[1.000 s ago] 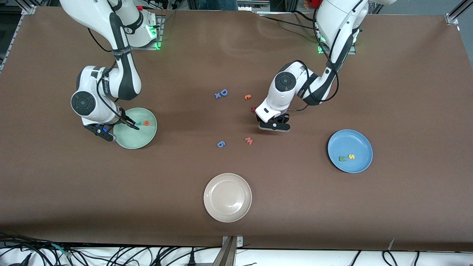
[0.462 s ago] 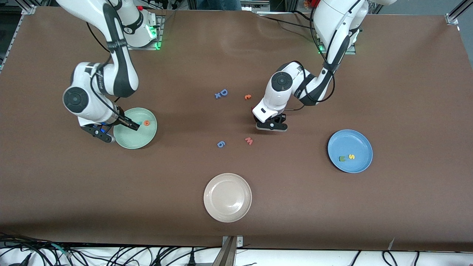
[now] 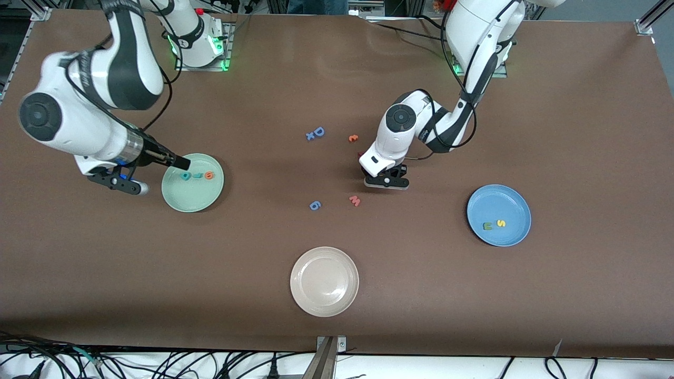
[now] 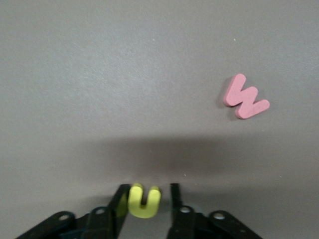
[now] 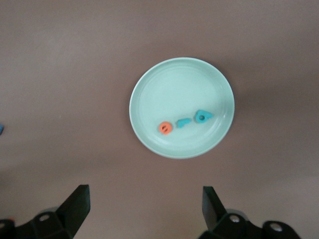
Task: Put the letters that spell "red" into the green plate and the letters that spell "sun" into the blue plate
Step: 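Carry yellow U to the blue plate while the right gripper returns to rest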
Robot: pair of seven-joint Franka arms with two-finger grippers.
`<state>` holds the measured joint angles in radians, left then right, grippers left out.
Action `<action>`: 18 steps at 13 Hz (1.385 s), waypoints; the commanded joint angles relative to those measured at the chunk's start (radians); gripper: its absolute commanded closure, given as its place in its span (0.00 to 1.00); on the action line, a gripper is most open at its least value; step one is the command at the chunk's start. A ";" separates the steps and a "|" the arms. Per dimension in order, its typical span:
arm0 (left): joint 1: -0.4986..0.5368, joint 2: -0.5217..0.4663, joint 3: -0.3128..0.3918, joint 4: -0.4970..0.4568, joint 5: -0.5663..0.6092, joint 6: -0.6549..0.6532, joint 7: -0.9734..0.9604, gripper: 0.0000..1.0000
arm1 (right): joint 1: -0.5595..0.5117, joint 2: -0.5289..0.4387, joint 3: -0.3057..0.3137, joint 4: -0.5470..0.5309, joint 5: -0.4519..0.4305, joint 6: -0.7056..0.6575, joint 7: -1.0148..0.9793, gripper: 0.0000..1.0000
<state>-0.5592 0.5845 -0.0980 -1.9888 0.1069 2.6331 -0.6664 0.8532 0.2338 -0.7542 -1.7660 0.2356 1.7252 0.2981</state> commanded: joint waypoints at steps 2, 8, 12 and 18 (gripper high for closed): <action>-0.008 0.021 0.009 0.019 0.045 0.005 -0.039 0.79 | -0.005 0.016 -0.026 0.174 -0.050 -0.078 -0.057 0.00; 0.042 -0.018 0.024 0.082 0.046 -0.135 -0.013 0.85 | -0.236 -0.074 0.236 0.166 -0.174 -0.089 -0.136 0.00; 0.160 -0.020 0.018 0.254 0.025 -0.408 0.178 0.85 | -0.575 -0.216 0.582 -0.003 -0.217 0.058 -0.131 0.00; 0.419 -0.029 0.015 0.315 -0.004 -0.562 0.629 0.85 | -0.792 -0.281 0.725 -0.009 -0.210 0.001 -0.155 0.00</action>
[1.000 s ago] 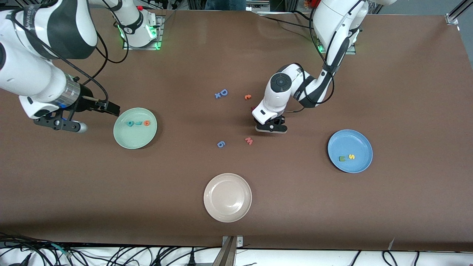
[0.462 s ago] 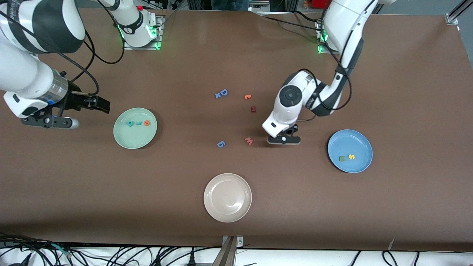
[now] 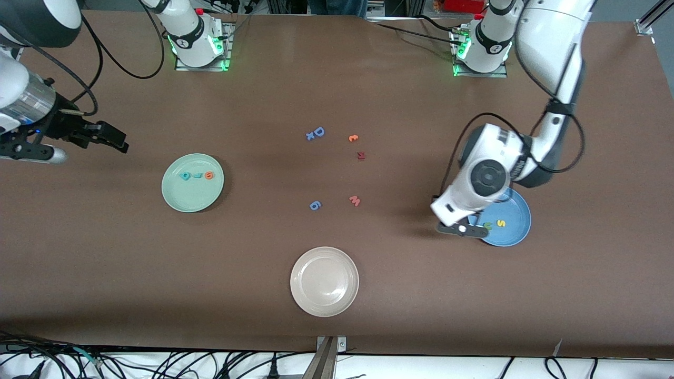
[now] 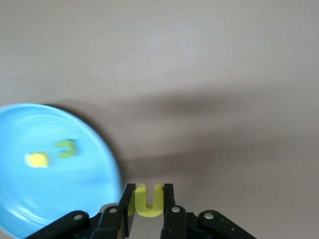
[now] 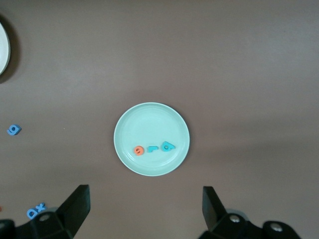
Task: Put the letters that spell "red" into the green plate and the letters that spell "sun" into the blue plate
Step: 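Carry yellow U to the blue plate while the right gripper returns to rest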
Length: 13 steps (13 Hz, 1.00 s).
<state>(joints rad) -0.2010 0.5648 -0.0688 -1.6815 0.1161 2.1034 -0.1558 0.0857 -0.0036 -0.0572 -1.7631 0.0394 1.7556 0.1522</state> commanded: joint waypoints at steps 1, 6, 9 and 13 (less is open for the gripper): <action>0.096 -0.009 -0.013 0.008 -0.012 -0.036 0.157 0.85 | -0.024 -0.061 0.031 -0.013 -0.019 -0.053 -0.006 0.00; 0.167 0.004 -0.013 0.008 -0.013 -0.034 0.216 0.32 | -0.112 -0.084 0.123 -0.001 -0.052 -0.107 -0.022 0.00; 0.212 -0.002 -0.013 0.008 -0.013 -0.034 0.217 0.00 | -0.126 -0.056 0.145 0.013 -0.037 -0.069 -0.016 0.00; 0.255 -0.032 -0.013 0.008 -0.013 -0.054 0.226 0.00 | -0.135 0.007 0.128 0.114 -0.016 -0.110 -0.028 0.00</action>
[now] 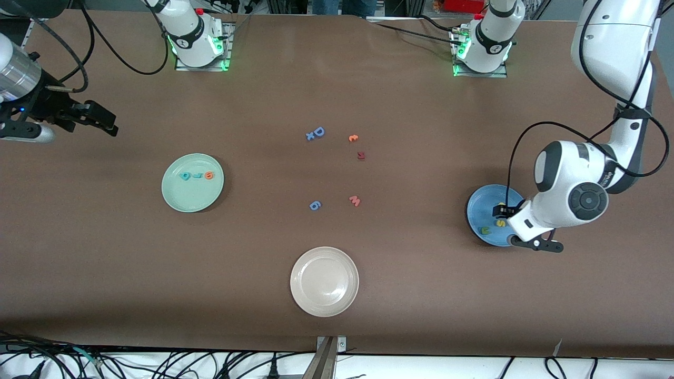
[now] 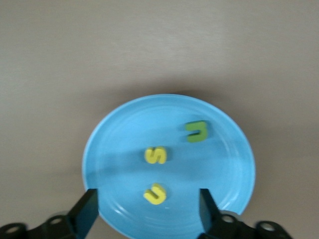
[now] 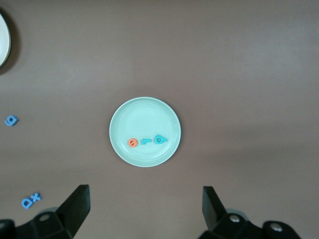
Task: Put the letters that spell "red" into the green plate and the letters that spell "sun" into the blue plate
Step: 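Release the yellow U onto the blue plate with the left gripper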
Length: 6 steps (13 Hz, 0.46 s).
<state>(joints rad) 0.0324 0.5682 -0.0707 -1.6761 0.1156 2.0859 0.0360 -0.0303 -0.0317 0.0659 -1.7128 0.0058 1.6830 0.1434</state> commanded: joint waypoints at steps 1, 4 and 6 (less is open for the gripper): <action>0.026 -0.056 -0.006 0.004 -0.011 -0.073 0.065 0.00 | -0.016 0.038 0.005 0.064 0.016 -0.036 -0.019 0.00; 0.073 -0.106 -0.006 0.082 -0.010 -0.249 0.113 0.00 | -0.017 0.029 0.003 0.064 0.017 -0.037 -0.016 0.00; 0.084 -0.106 -0.006 0.211 -0.005 -0.430 0.133 0.00 | -0.017 0.013 -0.015 0.064 0.017 -0.055 -0.011 0.00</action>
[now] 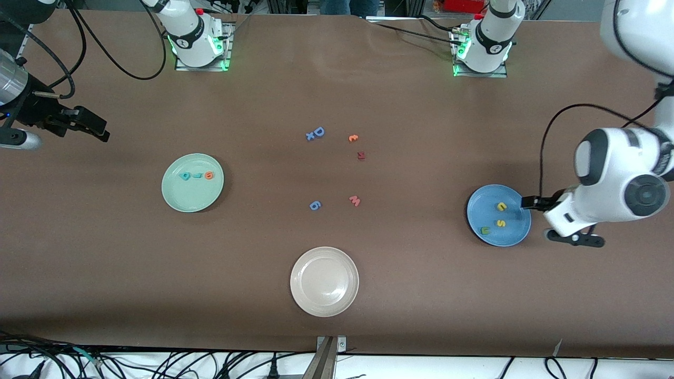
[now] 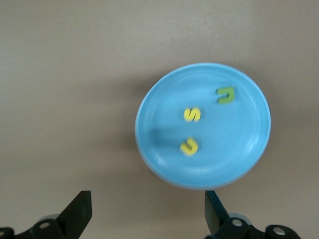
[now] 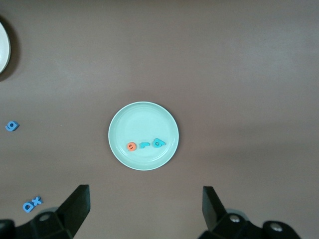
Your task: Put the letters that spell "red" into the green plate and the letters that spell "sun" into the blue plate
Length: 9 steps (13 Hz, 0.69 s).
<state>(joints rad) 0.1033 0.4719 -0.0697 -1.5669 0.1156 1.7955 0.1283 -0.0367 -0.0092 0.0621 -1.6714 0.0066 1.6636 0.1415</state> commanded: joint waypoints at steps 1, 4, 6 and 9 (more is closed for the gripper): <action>0.022 -0.010 -0.008 0.154 -0.008 -0.213 0.040 0.00 | -0.011 -0.006 -0.011 0.022 0.016 -0.038 -0.005 0.00; -0.002 -0.123 -0.005 0.159 -0.008 -0.269 0.031 0.00 | -0.008 -0.003 -0.007 0.024 0.016 -0.027 -0.010 0.00; -0.046 -0.218 0.014 0.128 -0.010 -0.297 0.016 0.00 | -0.005 -0.003 -0.005 0.024 0.013 -0.030 -0.014 0.00; -0.086 -0.295 0.031 0.119 -0.066 -0.324 -0.087 0.00 | -0.005 0.000 -0.005 0.024 0.015 -0.034 -0.014 0.00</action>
<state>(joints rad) 0.0391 0.2416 -0.0626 -1.3976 0.0958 1.4799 0.0858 -0.0364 -0.0115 0.0525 -1.6626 0.0071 1.6485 0.1414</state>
